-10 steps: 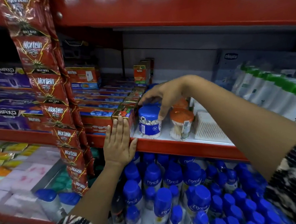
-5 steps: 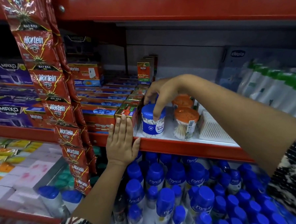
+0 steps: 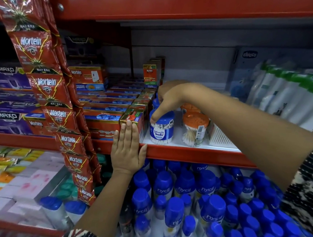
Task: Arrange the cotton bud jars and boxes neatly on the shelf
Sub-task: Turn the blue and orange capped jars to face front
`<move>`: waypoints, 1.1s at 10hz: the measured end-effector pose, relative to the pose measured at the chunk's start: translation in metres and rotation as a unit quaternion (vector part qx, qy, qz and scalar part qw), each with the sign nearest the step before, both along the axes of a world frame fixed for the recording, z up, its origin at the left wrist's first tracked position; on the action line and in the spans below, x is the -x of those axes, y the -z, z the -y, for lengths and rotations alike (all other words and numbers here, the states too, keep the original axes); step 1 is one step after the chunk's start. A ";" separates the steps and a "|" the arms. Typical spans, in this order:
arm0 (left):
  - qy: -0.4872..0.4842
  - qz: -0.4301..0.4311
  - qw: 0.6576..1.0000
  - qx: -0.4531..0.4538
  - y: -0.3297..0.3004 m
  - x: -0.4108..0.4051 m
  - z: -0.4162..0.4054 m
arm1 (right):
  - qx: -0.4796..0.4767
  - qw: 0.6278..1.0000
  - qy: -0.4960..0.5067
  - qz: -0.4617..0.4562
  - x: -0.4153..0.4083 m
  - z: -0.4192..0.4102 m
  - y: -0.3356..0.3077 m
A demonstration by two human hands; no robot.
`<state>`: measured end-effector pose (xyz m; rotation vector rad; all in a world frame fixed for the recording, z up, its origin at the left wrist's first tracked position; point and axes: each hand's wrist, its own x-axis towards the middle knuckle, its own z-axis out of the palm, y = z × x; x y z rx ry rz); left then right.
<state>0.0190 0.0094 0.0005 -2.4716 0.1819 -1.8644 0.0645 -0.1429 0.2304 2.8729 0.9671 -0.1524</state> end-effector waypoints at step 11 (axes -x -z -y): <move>-0.006 0.017 1.000 -0.007 0.002 -0.001 -0.001 | 0.045 0.989 0.005 -0.137 0.016 0.085 -0.018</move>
